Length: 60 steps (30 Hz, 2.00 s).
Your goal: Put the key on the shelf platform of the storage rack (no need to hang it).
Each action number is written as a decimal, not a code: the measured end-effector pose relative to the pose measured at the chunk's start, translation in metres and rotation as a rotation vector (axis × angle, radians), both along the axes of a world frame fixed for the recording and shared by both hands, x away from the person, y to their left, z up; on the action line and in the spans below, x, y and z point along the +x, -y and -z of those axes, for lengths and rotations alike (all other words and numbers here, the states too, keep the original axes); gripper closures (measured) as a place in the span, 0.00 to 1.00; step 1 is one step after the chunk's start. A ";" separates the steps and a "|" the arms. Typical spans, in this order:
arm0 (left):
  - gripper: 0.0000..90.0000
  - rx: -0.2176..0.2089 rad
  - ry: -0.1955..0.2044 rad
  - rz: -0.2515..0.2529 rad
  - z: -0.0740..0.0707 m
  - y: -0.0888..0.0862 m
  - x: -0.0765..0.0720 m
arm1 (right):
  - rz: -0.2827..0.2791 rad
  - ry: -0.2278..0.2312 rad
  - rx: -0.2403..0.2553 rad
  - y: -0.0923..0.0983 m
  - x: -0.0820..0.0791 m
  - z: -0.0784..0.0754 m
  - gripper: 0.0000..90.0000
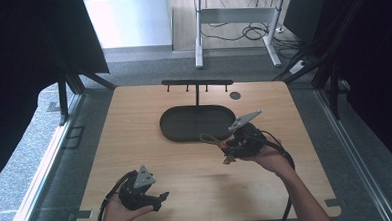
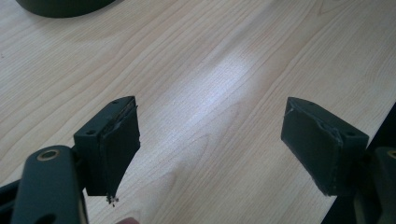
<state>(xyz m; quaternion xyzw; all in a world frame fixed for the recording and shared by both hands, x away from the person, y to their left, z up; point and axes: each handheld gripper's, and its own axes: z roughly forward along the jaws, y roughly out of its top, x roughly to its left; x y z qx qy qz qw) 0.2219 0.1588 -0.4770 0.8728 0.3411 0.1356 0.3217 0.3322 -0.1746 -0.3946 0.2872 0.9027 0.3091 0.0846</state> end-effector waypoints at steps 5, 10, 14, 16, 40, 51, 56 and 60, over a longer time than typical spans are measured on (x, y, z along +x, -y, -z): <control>0.22 -0.002 0.002 0.000 0.000 0.000 0.000 | 0.002 -0.002 0.001 -0.003 0.006 -0.001 0.74; 0.22 -0.003 0.003 0.000 -0.001 -0.001 0.000 | 0.001 -0.002 -0.002 -0.006 0.012 -0.003 0.74; 0.22 -0.002 0.002 0.000 -0.001 -0.001 0.000 | 0.005 -0.004 0.003 -0.006 0.017 -0.004 0.74; 0.22 -0.001 0.001 0.000 -0.001 -0.001 0.000 | 0.005 -0.003 0.002 -0.006 0.020 -0.005 0.74; 0.22 -0.002 0.003 0.001 -0.001 -0.001 0.000 | 0.016 0.016 0.000 -0.010 0.040 -0.017 0.74; 0.22 -0.003 0.003 0.000 -0.001 -0.002 0.000 | 0.022 0.017 0.001 -0.013 0.049 -0.021 0.74; 0.22 -0.004 0.002 0.000 -0.001 -0.002 0.000 | 0.025 0.012 0.007 -0.015 0.055 -0.021 0.74; 0.22 -0.004 0.002 0.000 -0.001 -0.002 0.000 | 0.024 0.013 0.015 -0.016 0.060 -0.022 0.74</control>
